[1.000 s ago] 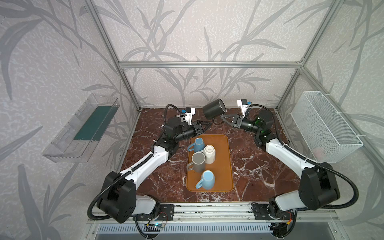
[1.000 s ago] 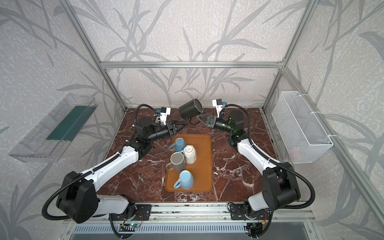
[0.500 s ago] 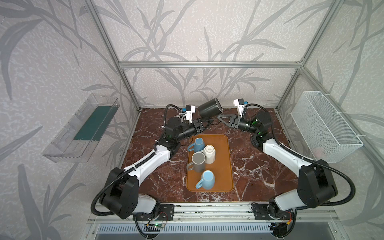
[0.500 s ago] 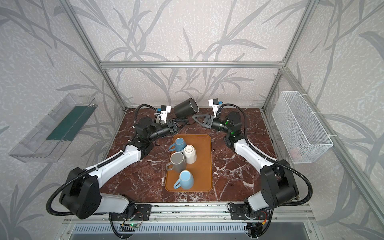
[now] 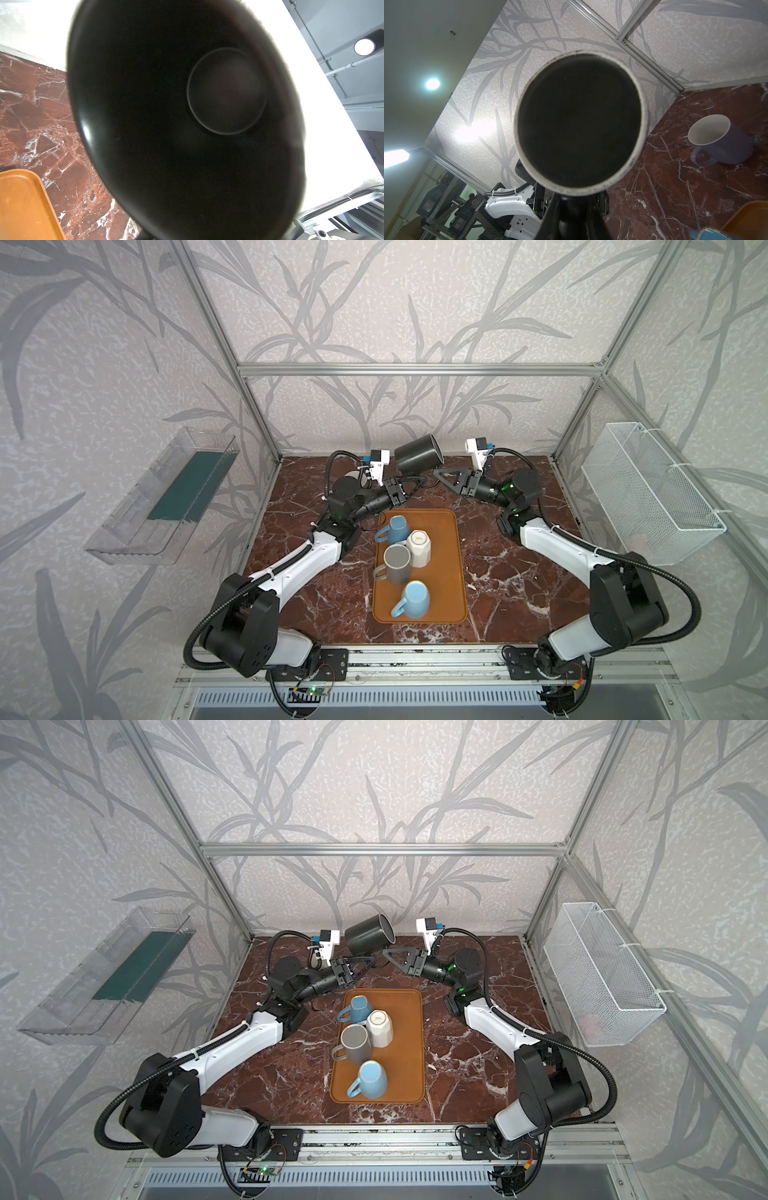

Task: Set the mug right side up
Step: 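Close the left gripper on the black mug held by the right gripper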

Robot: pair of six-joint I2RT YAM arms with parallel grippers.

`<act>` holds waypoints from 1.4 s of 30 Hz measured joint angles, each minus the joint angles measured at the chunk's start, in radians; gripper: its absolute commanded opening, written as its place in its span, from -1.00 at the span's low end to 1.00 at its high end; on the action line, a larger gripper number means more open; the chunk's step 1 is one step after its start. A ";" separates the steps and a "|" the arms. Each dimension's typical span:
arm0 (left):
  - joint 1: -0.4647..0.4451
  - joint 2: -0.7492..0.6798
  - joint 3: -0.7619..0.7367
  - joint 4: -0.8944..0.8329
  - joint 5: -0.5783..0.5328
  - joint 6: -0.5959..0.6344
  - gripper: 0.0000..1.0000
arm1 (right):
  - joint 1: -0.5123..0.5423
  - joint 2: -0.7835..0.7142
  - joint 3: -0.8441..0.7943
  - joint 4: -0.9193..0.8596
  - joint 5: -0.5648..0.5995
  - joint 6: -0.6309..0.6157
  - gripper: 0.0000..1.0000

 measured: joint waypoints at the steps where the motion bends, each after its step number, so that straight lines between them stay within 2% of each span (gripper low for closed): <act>1: 0.000 0.000 -0.001 0.000 -0.001 0.000 -0.45 | 0.000 0.000 -0.003 0.006 0.002 0.003 -0.99; 9: 0.004 0.000 -0.007 0.002 -0.002 -0.009 -0.55 | 0.005 0.000 -0.016 0.028 0.010 0.015 -0.99; 18: 0.008 0.010 -0.024 0.079 0.002 -0.064 -0.84 | 0.011 0.018 -0.018 0.082 0.013 0.031 -0.98; 22: 0.014 0.026 -0.033 0.109 0.002 -0.087 -1.00 | 0.013 0.036 -0.018 0.096 0.014 0.044 -0.88; 31: 0.015 0.028 -0.039 0.115 0.003 -0.087 -1.00 | 0.023 0.043 -0.018 0.100 0.019 0.048 -0.39; 42: 0.012 0.019 -0.039 0.046 0.009 -0.053 -1.00 | 0.040 0.037 -0.016 -0.033 0.021 -0.018 -0.35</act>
